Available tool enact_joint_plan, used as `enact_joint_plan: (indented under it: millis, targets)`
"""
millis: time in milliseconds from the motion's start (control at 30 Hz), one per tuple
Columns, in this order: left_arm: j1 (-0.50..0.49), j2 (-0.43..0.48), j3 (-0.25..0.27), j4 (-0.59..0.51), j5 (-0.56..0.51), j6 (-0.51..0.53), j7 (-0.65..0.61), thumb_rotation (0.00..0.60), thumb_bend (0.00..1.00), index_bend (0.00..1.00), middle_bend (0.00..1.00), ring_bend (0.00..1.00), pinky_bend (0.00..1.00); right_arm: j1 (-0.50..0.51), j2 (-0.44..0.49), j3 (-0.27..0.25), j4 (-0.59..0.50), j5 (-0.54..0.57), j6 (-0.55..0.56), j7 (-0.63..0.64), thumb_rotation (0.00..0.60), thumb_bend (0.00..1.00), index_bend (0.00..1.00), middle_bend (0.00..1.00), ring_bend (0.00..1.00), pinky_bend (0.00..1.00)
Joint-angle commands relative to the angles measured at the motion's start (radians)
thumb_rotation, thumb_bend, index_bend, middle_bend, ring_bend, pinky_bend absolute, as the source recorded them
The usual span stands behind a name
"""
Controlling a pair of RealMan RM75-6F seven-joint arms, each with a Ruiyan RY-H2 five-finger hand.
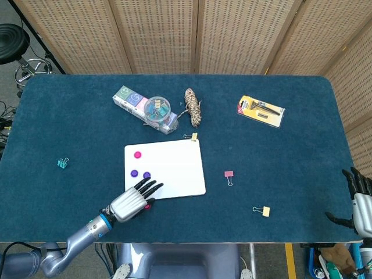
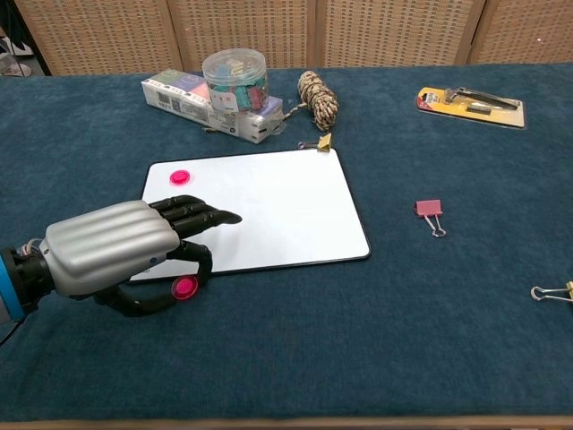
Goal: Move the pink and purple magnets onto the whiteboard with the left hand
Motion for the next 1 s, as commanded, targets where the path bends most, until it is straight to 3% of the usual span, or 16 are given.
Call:
enact_joint_plan:
  millis: [33, 400, 533, 633, 1000]
  targets:
    - [-0.001, 0.001, -0.007, -0.005, -0.003, 0.004, -0.002, 0.6, 0.38, 0.69, 0.0, 0.0, 0.0, 0.0, 0.0, 0.0, 0.0, 0.0, 0.0, 0.001, 0.6, 0.0, 0.0, 0.0, 0.0, 0.0]
    - [-0.047, 0.05, -0.128, -0.069, -0.081, -0.003, -0.018, 0.6, 0.38, 0.69, 0.0, 0.0, 0.0, 0.002, -0.002, -0.001, 0.001, 0.001, -0.005, -0.002, 0.6, 0.0, 0.0, 0.0, 0.0, 0.0]
    - [-0.091, 0.045, -0.218, -0.019, -0.187, -0.073, -0.042, 0.6, 0.38, 0.69, 0.0, 0.0, 0.0, 0.005, -0.006, 0.0, 0.005, 0.009, -0.009, -0.009, 0.6, 0.0, 0.0, 0.0, 0.0, 0.0]
    - [-0.117, 0.022, -0.253, 0.047, -0.244, -0.121, -0.072, 0.6, 0.38, 0.69, 0.0, 0.0, 0.0, 0.007, -0.01, 0.002, 0.012, 0.021, -0.014, -0.015, 0.6, 0.0, 0.0, 0.0, 0.0, 0.0]
    - [-0.17, -0.088, -0.264, 0.286, -0.294, -0.207, -0.209, 0.6, 0.38, 0.69, 0.0, 0.0, 0.0, 0.017, -0.02, 0.013, 0.03, 0.06, -0.031, -0.027, 0.6, 0.0, 0.0, 0.0, 0.0, 0.0]
